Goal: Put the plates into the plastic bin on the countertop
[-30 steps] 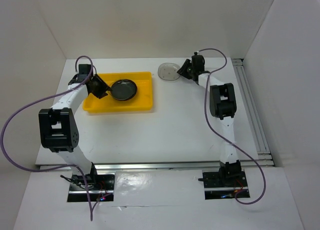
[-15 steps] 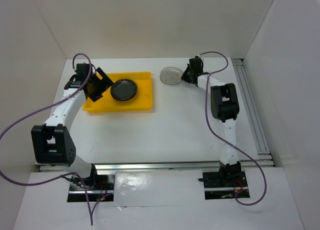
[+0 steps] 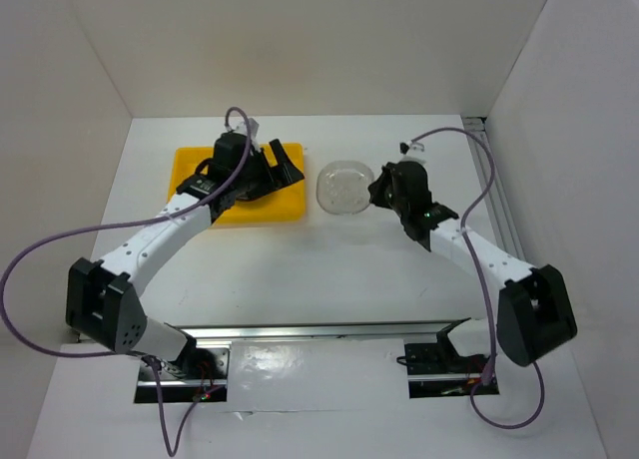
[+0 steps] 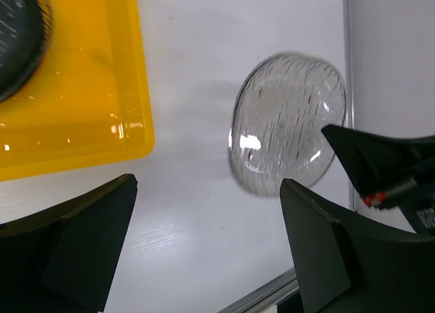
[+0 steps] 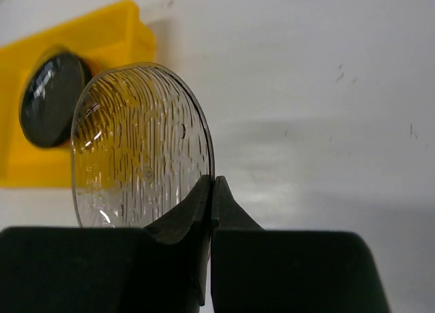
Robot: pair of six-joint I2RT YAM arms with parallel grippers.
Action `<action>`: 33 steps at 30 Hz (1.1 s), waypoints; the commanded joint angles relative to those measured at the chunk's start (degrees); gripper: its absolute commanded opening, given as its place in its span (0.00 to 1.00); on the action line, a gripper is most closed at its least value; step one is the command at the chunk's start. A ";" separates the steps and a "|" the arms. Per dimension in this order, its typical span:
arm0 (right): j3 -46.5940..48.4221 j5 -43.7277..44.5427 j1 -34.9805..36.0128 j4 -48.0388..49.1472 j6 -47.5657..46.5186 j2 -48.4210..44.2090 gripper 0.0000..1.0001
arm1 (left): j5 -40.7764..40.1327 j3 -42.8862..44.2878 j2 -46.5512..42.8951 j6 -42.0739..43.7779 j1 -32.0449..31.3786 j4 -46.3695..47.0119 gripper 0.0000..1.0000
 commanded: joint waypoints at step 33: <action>-15.13 -10.94 -2.91 2.70 0.01 -17.08 1.00 | -5.96 7.05 7.48 -7.74 9.65 -6.51 0.00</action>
